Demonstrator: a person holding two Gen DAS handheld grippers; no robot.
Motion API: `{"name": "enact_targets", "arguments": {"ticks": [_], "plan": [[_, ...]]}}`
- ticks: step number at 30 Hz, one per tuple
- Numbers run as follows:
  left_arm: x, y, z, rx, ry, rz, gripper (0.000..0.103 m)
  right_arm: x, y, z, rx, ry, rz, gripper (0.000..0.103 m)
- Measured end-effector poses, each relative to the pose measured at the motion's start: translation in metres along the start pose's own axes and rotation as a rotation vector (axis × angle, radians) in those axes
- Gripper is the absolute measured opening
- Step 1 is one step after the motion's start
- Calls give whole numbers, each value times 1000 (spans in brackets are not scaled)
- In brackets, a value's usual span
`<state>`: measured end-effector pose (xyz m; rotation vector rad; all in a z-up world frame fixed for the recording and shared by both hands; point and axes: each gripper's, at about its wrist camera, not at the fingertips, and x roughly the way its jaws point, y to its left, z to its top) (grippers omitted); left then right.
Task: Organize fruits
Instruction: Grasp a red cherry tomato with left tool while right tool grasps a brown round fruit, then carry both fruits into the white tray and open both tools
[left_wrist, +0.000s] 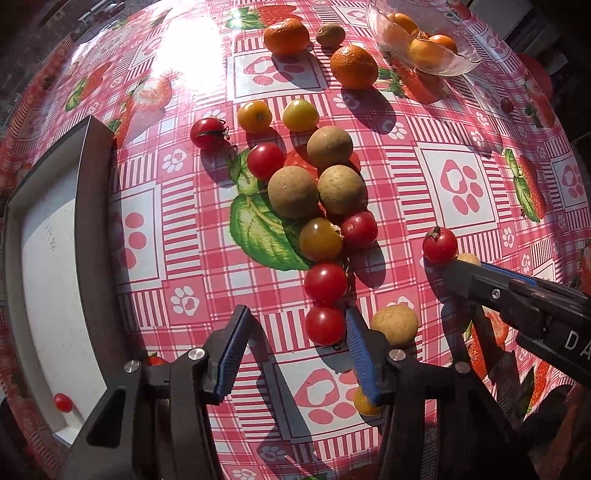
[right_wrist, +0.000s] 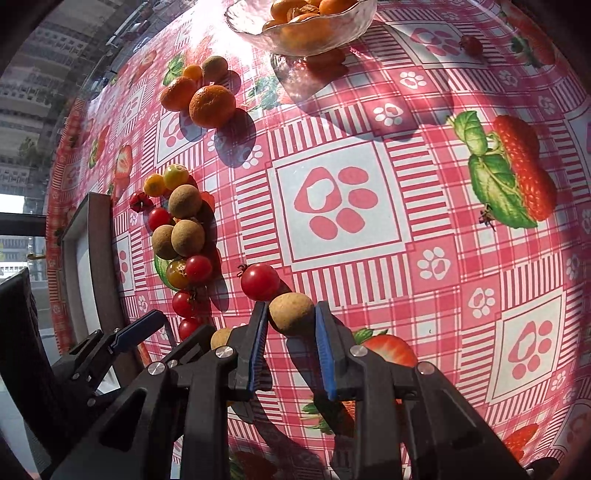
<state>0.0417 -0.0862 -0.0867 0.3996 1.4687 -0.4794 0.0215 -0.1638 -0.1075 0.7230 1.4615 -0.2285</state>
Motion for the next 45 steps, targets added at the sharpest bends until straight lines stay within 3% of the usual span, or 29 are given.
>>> {"name": "enact_targets", "arguments": {"ticks": [2,3,10,20,34,45], "plan": [[-2,2,0,-1,-9,0,23,-2,0,-1,-2,-3,3,28],[-2,3,1,-1,-7,-11,21,-2,0,-2,-3,-5,3,28],[-11,18,-11,-14,0,-91,21,-10,2,-10,-17,-12,2,28],[-37,49,-39,-15,-22,-124,21,-22,22,-31,-77,-6,-3,28],[-69,113,-68,-71,-77,-127,21,-26,72,-44,-165,4,-18,28],[-76,174,-86,-184,-109,-84,21,-13,143,-50,-292,23,-4,28]]}}
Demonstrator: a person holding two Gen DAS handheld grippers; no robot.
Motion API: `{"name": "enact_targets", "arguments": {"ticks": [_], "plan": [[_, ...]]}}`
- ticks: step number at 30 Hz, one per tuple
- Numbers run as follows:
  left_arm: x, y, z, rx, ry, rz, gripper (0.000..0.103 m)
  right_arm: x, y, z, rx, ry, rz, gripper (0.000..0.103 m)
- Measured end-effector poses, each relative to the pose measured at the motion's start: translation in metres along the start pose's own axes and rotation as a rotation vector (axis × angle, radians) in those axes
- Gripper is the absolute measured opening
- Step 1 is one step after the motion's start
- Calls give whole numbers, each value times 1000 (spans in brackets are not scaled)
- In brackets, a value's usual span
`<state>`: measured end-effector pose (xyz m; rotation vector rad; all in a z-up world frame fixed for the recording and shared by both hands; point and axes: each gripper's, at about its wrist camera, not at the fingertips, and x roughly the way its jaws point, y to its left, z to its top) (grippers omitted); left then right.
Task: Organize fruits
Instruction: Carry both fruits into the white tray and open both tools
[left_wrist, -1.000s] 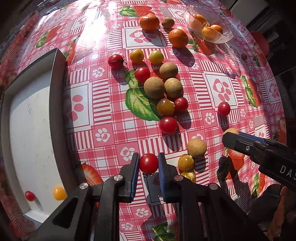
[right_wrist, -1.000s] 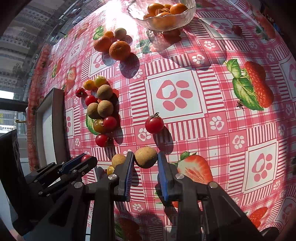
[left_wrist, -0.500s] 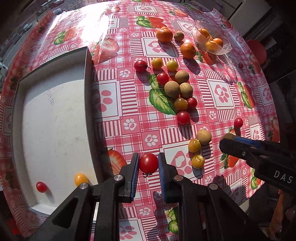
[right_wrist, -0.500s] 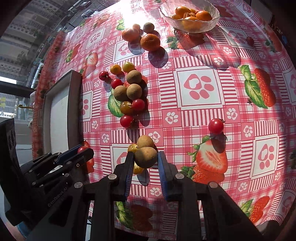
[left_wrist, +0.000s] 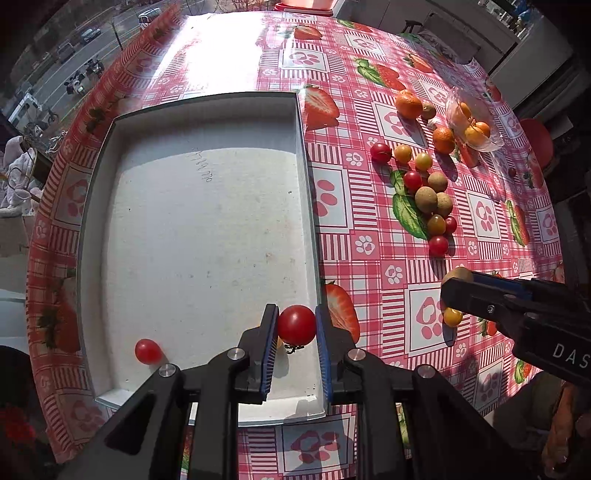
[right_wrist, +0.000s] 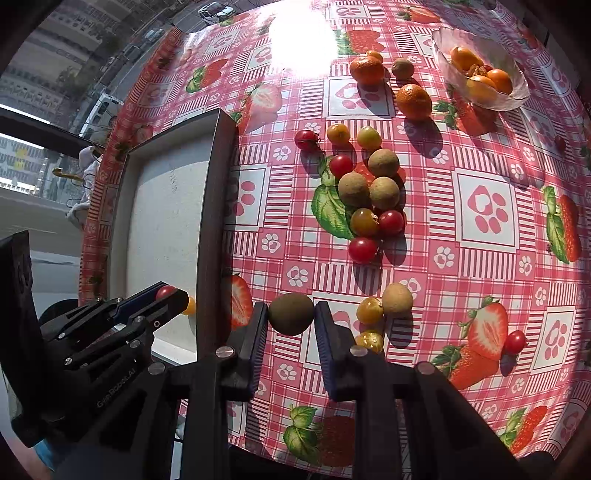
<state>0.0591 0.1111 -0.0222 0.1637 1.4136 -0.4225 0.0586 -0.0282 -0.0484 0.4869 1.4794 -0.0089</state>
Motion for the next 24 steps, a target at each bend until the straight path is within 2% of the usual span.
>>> {"name": "enact_targets", "arguments": {"ticks": [8,14,24], "plan": [[2,55,-10,-80,-2,65,21,21,58,9,-109,33,26,28],[11,82,-6,-98,-6,100,21,48,101,16,-199,76,31,28],[36,98,2,-78,34,125,21,92,126,27,-251,142,-13,28]]}}
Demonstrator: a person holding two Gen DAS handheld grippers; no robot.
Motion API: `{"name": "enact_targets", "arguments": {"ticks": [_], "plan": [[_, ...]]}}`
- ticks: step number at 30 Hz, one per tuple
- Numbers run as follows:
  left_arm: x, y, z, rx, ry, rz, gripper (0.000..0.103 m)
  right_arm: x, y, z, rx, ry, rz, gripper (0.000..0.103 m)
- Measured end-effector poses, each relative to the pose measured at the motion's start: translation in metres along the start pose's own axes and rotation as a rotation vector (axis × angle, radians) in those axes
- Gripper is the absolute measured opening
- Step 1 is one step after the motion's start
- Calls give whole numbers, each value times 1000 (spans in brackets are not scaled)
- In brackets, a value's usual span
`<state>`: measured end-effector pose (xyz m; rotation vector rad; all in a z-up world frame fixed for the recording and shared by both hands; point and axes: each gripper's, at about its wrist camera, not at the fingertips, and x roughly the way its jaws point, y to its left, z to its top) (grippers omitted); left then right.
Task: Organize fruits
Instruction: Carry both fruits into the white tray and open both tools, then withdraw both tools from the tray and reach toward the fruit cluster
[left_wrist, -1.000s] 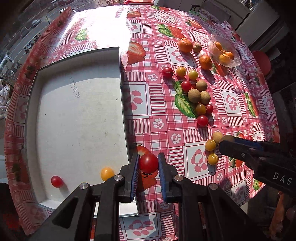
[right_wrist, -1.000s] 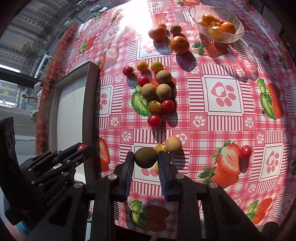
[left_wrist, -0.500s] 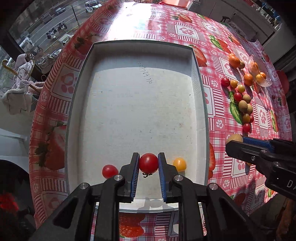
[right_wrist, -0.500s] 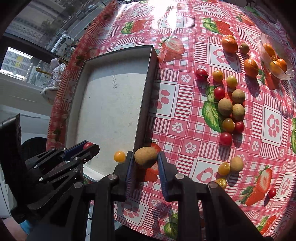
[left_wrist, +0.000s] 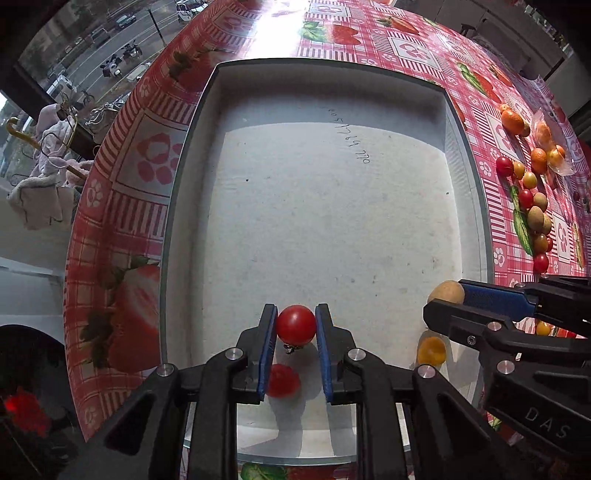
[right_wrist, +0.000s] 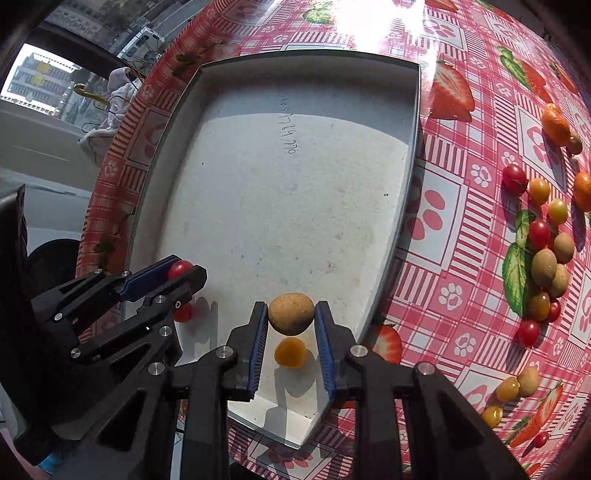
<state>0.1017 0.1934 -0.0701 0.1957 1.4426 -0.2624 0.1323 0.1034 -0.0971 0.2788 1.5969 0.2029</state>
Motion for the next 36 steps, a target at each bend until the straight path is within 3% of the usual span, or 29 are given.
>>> {"name": "enact_targets", "arguments": {"ticks": [7,9,10,11,14,20,23,25,36], "plan": [[12,-2,-2,13,35,5,23,19,1,7,-8,38,-42,28],[13,-1,-3,13,34,17,39,22,2,7,-6,45,-43,28],[14,0,-3,7,31,41,55,23,3,7,-8,45,-45,29],[14,4,-4,0,26,53,60,25,5,8,-11,46,-43,31],[17,11,-5,-16,38,42,60,26,5,10,-9,49,-31,34],[14,26,-8,-39,40,68,61,23,6,13,-8,36,-13,54],[10,34,-10,-59,39,70,65,12,7,15,-1,14,6,69],[7,34,-11,-65,34,53,72,5,7,17,6,-1,15,91],[-13,-5,3,43,15,63,73,-36,-9,4,47,-81,35,91]]}}
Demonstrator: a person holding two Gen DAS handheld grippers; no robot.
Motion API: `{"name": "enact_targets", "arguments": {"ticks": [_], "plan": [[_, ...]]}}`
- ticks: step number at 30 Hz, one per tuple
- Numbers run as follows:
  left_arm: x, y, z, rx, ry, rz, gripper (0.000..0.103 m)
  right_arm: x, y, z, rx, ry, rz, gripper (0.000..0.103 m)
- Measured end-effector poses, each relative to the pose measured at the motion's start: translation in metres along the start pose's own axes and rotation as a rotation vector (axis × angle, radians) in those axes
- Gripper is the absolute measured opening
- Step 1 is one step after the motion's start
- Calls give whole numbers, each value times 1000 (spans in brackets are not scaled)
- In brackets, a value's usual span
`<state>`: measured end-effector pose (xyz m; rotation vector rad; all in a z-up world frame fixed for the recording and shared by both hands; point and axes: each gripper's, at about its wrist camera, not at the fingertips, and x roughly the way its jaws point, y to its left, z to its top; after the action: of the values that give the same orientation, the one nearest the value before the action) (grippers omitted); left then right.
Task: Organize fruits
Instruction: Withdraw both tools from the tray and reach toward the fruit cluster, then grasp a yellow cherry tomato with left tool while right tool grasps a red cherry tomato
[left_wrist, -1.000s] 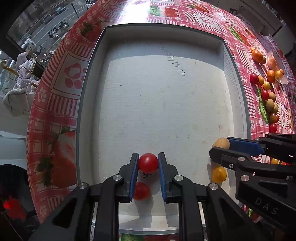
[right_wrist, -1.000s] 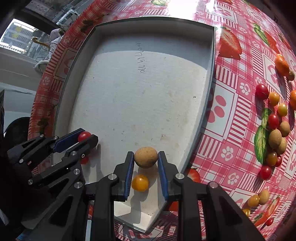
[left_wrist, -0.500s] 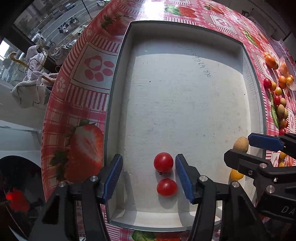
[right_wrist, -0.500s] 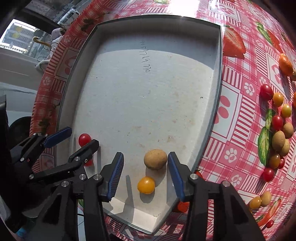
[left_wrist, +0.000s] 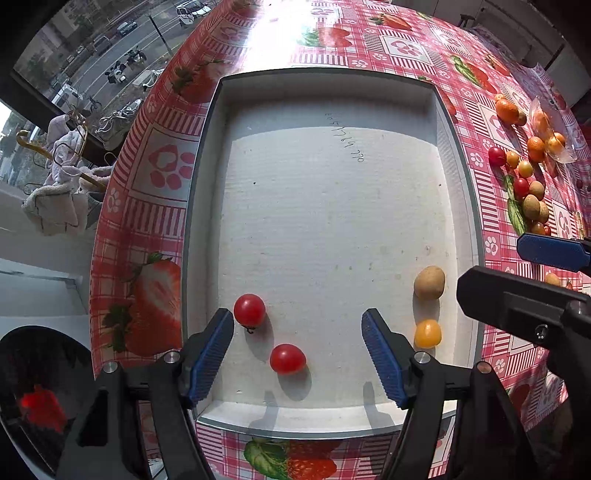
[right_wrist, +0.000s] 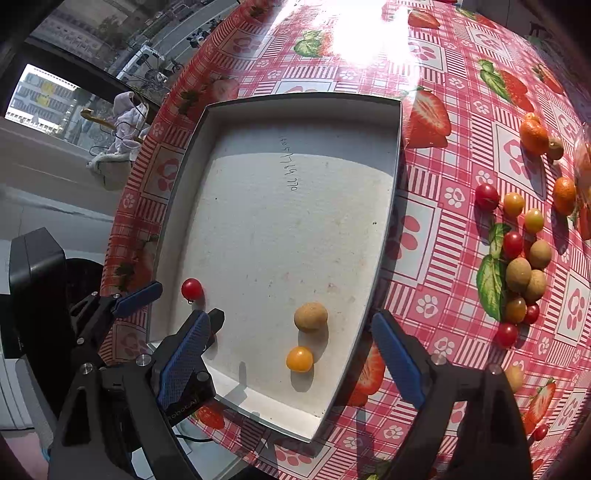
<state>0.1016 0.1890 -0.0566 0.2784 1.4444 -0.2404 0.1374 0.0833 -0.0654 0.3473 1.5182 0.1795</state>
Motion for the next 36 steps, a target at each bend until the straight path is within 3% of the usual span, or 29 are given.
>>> {"name": "enact_targets", "arguments": {"ticks": [10,16,23,31,36], "plan": [[-16,-75,11,147,-22,-36,73,-27,-66,-28,134,-42,-36,91],[-24,-135,11,245,-25,-84,73,-42,-126,-62,262,-47,-91,92],[-20,-201,-8,357,25,-147,73,-58,-192,-114,400,-39,-172,92],[1,-251,-21,370,101,-184,73,-59,-244,-163,488,7,-254,92],[10,-269,-17,349,112,-178,73,-58,-258,-173,474,7,-276,92]]}}
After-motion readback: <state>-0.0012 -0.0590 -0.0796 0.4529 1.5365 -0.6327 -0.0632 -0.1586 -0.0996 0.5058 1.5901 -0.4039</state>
